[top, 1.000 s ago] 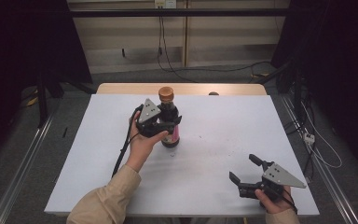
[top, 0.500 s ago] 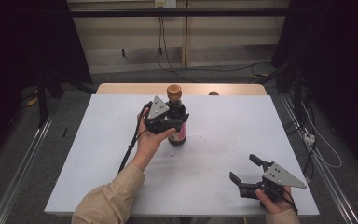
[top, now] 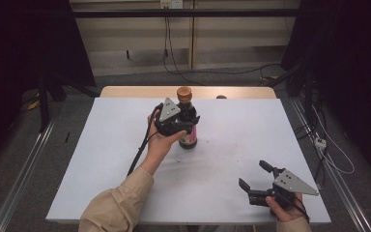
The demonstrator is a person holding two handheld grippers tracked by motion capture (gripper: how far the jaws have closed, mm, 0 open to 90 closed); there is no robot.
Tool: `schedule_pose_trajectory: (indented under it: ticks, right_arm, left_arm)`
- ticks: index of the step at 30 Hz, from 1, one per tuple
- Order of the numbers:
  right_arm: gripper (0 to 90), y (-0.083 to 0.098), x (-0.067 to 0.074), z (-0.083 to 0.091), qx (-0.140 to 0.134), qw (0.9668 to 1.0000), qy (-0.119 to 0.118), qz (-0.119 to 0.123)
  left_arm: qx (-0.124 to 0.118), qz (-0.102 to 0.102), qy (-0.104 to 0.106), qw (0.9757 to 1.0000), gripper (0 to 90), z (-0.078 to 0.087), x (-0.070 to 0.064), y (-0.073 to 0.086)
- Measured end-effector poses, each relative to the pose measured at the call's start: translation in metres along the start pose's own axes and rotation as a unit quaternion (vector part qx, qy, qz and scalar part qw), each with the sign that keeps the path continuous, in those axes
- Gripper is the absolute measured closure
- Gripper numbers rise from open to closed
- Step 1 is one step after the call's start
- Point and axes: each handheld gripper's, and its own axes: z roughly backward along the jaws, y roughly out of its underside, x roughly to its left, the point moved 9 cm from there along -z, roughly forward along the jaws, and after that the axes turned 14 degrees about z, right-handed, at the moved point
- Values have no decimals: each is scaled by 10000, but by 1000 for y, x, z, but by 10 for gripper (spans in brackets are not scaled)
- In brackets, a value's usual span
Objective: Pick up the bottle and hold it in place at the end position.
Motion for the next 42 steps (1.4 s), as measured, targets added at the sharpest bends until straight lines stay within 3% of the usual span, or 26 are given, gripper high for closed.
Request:
schedule_pose_trajectory:
  ticks: [10, 16, 21, 25, 27, 30, 35, 38, 40, 42]
  right_arm:
    - [39, 0, 1, -1, -6, 10000, -20, 16]
    - [39, 0, 1, -1, 22, 10000, -25, 40]
    - [39, 0, 2, -1, 25, 10000, -28, 55]
    - [39, 1, 3, -1, 45, 10000, -28, 74]
    - [39, 2, 3, -2, 80, 9999, -51, 66]
    - [39, 2, 2, -2, 78, 9999, -42, 60]
    - [40, 2, 2, -1, 69, 10000, -33, 49]
    - [40, 2, 2, -1, 79, 10000, -22, 45]
    - [40, 2, 2, -1, 77, 10000, -29, 46]
    - [40, 2, 2, -1, 78, 9999, -37, 54]
  left_arm:
    - [-91, -10, -45, 9999, 252, -2, 2, -2]
    - [-32, -215, 103, 9997, 250, -5, -5, 1]
    - [-46, -268, 197, 9994, 250, -5, -7, 2]
    - [-63, -196, 218, 9996, 249, -4, -7, 3]
    - [-25, -29, 171, 9998, 249, -3, -6, 4]
    - [37, 297, 269, 9992, 248, -3, -6, 6]
    - [81, 242, 157, 9995, 248, 3, -6, 7]
    - [90, 315, 126, 9994, 249, 4, -6, 7]
    - [42, 318, 146, 9994, 251, 3, -8, 7]
    - [2, 195, 266, 9995, 253, 0, -10, 7]
